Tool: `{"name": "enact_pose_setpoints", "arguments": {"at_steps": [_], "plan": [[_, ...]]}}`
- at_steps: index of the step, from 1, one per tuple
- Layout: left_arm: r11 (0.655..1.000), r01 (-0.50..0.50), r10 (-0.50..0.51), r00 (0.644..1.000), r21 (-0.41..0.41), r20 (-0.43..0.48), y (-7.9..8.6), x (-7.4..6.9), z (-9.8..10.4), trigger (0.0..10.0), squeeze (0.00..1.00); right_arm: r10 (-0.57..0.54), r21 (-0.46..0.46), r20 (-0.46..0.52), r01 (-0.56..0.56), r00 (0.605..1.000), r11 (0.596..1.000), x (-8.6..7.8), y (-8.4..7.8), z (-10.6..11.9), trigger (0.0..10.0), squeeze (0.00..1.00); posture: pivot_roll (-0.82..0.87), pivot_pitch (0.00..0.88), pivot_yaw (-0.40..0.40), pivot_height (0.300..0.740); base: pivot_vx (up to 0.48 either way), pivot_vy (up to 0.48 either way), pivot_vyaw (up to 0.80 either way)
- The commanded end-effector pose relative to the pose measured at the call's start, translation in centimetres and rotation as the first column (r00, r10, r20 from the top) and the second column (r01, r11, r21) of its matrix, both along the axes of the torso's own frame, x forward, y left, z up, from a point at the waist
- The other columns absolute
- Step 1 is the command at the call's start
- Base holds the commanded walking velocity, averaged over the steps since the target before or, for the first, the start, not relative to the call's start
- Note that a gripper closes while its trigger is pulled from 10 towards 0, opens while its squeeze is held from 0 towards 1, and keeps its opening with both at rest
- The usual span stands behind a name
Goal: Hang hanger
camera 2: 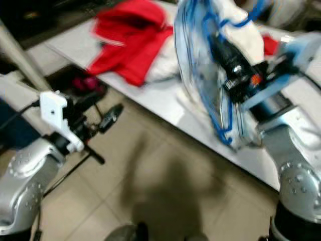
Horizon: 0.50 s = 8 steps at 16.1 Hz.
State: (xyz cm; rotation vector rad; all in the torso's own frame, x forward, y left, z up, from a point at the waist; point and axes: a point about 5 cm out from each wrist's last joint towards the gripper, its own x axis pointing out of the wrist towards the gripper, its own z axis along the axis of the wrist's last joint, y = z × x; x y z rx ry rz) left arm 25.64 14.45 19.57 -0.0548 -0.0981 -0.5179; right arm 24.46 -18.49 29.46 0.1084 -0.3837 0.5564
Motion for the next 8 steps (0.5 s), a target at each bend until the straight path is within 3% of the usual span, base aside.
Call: {"name": "enact_pose_setpoints", "arguments": {"at_steps": [1, 8], "plan": [[1.0, 0.008, -0.008, 1.0, 0.01, 0.003, -0.45, -0.03, 0.04, 10.0, 1.0, 0.048, -0.033, 0.072, -0.046, 0.996, 0.998, -1.02, 0.41, 0.84, 10.0, 0.0, -0.14, 0.1, 0.113, 0.74, 0.0, 0.0, 0.79], [1.0, 0.009, -0.009, 1.0, 0.01, 0.018, -0.91, 0.09, -0.01, 10.0, 0.99, 0.118, -0.03, 0.071, -0.116, 0.991, 0.993, -1.64, 0.63, 0.73, 10.0, 0.0, -0.14, 0.081, 0.101, 0.74, 0.0, 0.0, 0.74]]}}
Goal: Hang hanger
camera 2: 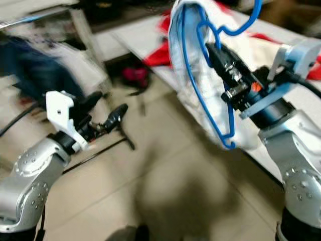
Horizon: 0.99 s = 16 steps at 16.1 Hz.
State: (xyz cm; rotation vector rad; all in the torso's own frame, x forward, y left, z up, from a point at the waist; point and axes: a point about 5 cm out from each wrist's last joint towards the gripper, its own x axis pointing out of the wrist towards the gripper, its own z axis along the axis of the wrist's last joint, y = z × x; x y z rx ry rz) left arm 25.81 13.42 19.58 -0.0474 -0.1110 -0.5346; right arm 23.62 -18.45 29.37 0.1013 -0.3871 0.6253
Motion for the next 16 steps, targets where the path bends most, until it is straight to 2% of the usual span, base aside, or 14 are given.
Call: {"name": "enact_pose_setpoints", "arguments": {"at_steps": [1, 8, 10, 11, 13, 16], "plan": [[1.0, -0.008, 0.008, 1.0, 0.005, 0.006, 0.1, -0.1, 0.0, 10.0, 0.98, 0.071, -0.005, 0.052, -0.071, 0.996, 0.997, -0.8, 0.7, 0.8, 10.0, 0.0, -0.14, 0.078, 0.099, 0.74, 0.0, 0.0, 0.73], [1.0, -0.016, 0.016, 1.0, 0.003, 0.018, -0.1, 0.2, 0.0, 10.0, 0.91, 0.115, -0.013, 0.044, -0.115, 0.992, 0.993, -0.4, 1.4, 0.9, 10.0, 0.0, -0.14, 0.067, 0.083, 0.74, 0.0, 0.0, 0.74], [0.999, -0.034, 0.033, 0.999, 0.012, 0.028, 0.2, 0.2, 0.1, 10.0, 0.89, 0.104, -0.01, 0.045, -0.103, 0.994, 0.995, 0.1, 1.4, 1.0, 10.0, 0.0, -0.13, 0.066, 0.077, 0.74, 0.0, 0.0, 0.76], [0.999, -0.04, 0.039, 0.999, 0.016, 0.034, 0.3, 0.3, 0.2, 10.0, 0.85, 0.05, -0.006, 0.062, -0.05, 0.997, 0.999, 0.6, 1.2, 1.2, 10.0, 0.0, -0.13, 0.065, 0.075, 0.74, 0.0, 0.0, 0.76], [0.999, -0.045, 0.044, 0.998, 0.019, 0.042, 0.4, 0.4, 0.4, 10.0, 0.8, 0.023, 0.001, 0.066, -0.023, 0.998, 1.0, 1.0, 1.1, 1.2, 10.0, 0.0, -0.13, 0.065, 0.075, 0.74, 0.0, 0.0, 0.76], [0.997, -0.068, 0.065, 0.996, 0.037, 0.063, 0.5, 0.8, 0.7, 10.0, 0.73, 0.011, -0.084, 0.045, -0.007, 0.999, 0.996, 2.4, 2.7, -0.1, 10.0, 0.0, -0.13, 0.057, 0.07, 0.74, 0.0, 0.0, 0.75]]}}
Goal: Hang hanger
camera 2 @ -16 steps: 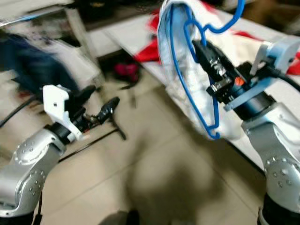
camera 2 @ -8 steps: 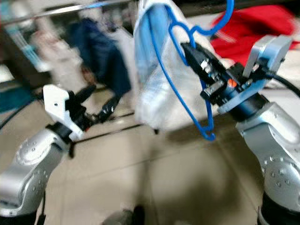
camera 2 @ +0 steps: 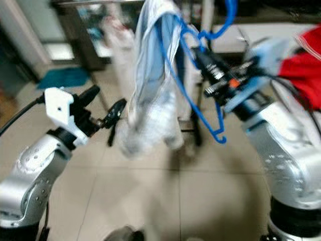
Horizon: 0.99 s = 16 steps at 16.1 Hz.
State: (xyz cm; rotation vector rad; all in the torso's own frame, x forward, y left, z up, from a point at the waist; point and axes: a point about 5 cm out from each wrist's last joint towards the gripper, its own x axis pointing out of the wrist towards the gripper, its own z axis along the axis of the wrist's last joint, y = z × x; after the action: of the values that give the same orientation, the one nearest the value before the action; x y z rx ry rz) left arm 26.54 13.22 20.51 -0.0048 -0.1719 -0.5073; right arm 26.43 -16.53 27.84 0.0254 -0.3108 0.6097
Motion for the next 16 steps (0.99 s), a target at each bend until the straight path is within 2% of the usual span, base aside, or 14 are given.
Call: {"name": "enact_pose_setpoints", "arguments": {"at_steps": [1, 3, 5, 6, 7, 9, 11, 14, 15, 16], "plan": [[0.999, -0.038, 0.038, 0.999, 0.015, -0.004, 0.7, 0.1, -0.2, 10.0, 0.72, 0.039, -0.001, 0.093, -0.039, 0.995, 0.999, -0.2, 1.1, 1.3, 10.0, 0.0, -0.13, 0.056, 0.07, 0.74, 0.0, 0.0, 0.77], [0.999, -0.046, 0.046, 0.999, 0.022, 0.001, 0.9, 0.2, -0.1, 10.0, 0.64, 0.017, -0.004, 0.085, -0.017, 0.996, 1.0, 0.4, 1.8, 0.9, 10.0, 0.0, -0.13, 0.049, 0.064, 0.74, 0.0, 0.0, 0.76], [0.998, -0.055, 0.055, 0.998, 0.03, -0.001, 1.0, 0.5, -0.1, 10.0, 0.55, -0.047, 0.002, 0.03, 0.047, 0.998, 0.999, 1.3, 1.9, -0.2, 10.0, 0.0, -0.13, 0.042, 0.058, 0.74, 0.0, 0.0, 0.0], [0.997, -0.056, 0.057, 0.998, 0.05, -0.013, 1.1, 0.6, -0.3, 10.0, 0.39, -0.093, 0.023, -0.014, 0.094, 0.996, 0.995, 1.8, 1.7, -1.0, 10.0, 0.0, -0.12, 0.033, 0.05, 0.74, 0.0, 0.0, 0.0], [0.995, -0.066, 0.068, 0.997, 0.078, -0.021, 1.3, 0.7, -0.6, 10.0, 0.0, -0.144, 0.038, -0.05, 0.146, 0.988, 0.989, 2.1, 1.5, -2.0, 10.0, 0.0, -0.12, 0.031, 0.048, 0.74, 0.0, 0.0, 0.0], [0.992, -0.077, 0.079, 0.997, 0.105, -0.017, 1.6, 0.7, -0.7, 10.0, 0.0, -0.17, 0.041, -0.073, 0.173, 0.983, 0.984, 2.3, 1.5, -2.9, 10.0, 0.0, -0.11, 0.026, 0.049, 0.74, 0.0, 0.0, 0.0], [0.993, -0.041, 0.042, 0.999, 0.115, -0.008, 1.9, 0.7, -0.1, 10.0, 0.0, -0.191, 0.024, -0.068, 0.193, 0.979, 0.981, 2.5, 1.4, -3.5, 10.0, 0.0, -0.1, 0.026, 0.054, 0.74, 0.0, 0.0, 0.0], [0.993, 0.037, -0.039, 0.999, 0.116, 0.01, 2.6, 0.9, 1.2, 10.0, 0.0, -0.138, 0.006, -0.043, 0.138, 0.99, 0.99, 2.5, 1.9, -3.7, 10.0, 0.0, -0.09, 0.037, 0.064, 0.74, 0.0, 0.0, 0.0], [0.991, 0.078, -0.08, 0.997, 0.11, 0.011, 3.2, 1.1, 2.0, 10.0, 0.79, -0.101, 0.003, -0.034, 0.101, 0.994, 0.995, 2.5, 2.1, -3.7, 10.0, 0.0, -0.09, 0.041, 0.07, 0.74, 0.0, 0.0, 0.0], [0.981, 0.139, -0.144, 0.989, 0.137, 0.023, 4.2, 1.6, 3.4, 10.0, 1.0, -0.028, 0.007, -0.018, 0.028, 0.999, 1.0, 2.3, 2.5, -3.7, 10.0, 0.0, -0.09, 0.044, 0.075, 0.74, 0.0, 0.0, 0.0]]}}
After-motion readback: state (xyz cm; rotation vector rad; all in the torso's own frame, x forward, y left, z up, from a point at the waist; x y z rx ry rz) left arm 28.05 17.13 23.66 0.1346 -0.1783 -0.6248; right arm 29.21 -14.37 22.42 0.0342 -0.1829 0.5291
